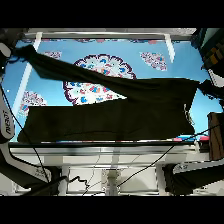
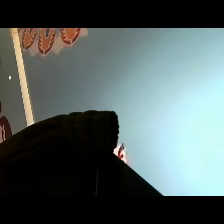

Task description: Fold the clothes and pants, and hang the long-sleeved shirts on hangers.

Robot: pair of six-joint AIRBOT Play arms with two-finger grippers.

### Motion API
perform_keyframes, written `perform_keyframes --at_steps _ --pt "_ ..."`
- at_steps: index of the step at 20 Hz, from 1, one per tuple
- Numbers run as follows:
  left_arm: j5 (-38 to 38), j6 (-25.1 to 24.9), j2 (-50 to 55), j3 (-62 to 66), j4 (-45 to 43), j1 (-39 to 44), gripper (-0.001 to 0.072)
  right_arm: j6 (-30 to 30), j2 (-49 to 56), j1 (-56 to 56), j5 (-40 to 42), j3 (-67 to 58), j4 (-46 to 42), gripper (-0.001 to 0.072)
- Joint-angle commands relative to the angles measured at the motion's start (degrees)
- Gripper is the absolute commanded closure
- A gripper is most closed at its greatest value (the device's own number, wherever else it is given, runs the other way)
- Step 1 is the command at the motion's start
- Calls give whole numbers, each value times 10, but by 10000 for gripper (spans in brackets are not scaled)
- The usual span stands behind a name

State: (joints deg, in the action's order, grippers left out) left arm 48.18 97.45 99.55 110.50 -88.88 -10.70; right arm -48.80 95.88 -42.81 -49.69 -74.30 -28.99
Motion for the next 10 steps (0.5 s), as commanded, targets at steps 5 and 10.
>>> perform_keyframes --at_steps 5,10 --pt "169 -64 -38 -118 -125 12 696 -1 0 0 19 0 -3 685" --pt "224 -64 -67 -279 -125 -5 466 -2 0 0 19 0 -30 685"
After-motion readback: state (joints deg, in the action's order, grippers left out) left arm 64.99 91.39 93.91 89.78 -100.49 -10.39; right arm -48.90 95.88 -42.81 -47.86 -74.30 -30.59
